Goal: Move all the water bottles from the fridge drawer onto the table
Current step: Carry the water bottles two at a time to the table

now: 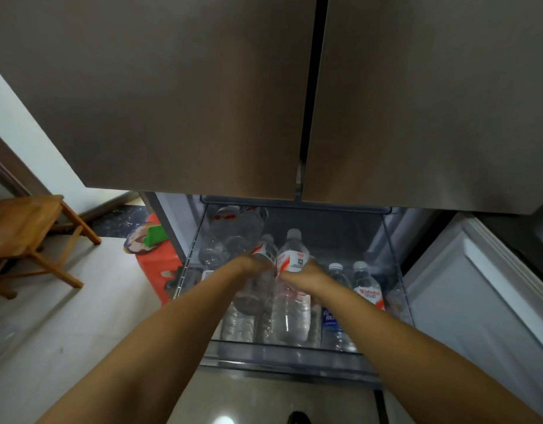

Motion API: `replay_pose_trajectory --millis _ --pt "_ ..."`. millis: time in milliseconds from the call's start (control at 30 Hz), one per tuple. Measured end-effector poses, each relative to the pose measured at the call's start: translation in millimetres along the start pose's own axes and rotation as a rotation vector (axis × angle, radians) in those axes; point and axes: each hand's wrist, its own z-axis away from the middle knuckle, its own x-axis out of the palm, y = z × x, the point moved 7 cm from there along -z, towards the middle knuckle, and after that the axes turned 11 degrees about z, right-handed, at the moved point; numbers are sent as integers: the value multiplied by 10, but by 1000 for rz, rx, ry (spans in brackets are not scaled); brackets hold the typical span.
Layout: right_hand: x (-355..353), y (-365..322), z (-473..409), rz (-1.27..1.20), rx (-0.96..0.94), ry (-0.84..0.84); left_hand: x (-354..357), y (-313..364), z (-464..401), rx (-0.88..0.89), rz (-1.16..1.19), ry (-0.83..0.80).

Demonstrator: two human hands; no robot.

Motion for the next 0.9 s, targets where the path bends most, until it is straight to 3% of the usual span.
replay_pose_trajectory --millis 267,433,667,767,900 --pt "-158 96 345 -584 -13 -277 -60 -30 171 -8 171 -178" --pt "-417 88 690 -805 -79 -277 146 11 440 15 423 -367" --pt "-522 210 1202 -997 -132 -247 517 16 968 68 451 -684" --pt "-606 381 1444 -974 -186 -115 677 -14 1230 149 478 -687" --pt "-785 679 1799 -695 -255 319 894 -32 1442 444 307 -618"
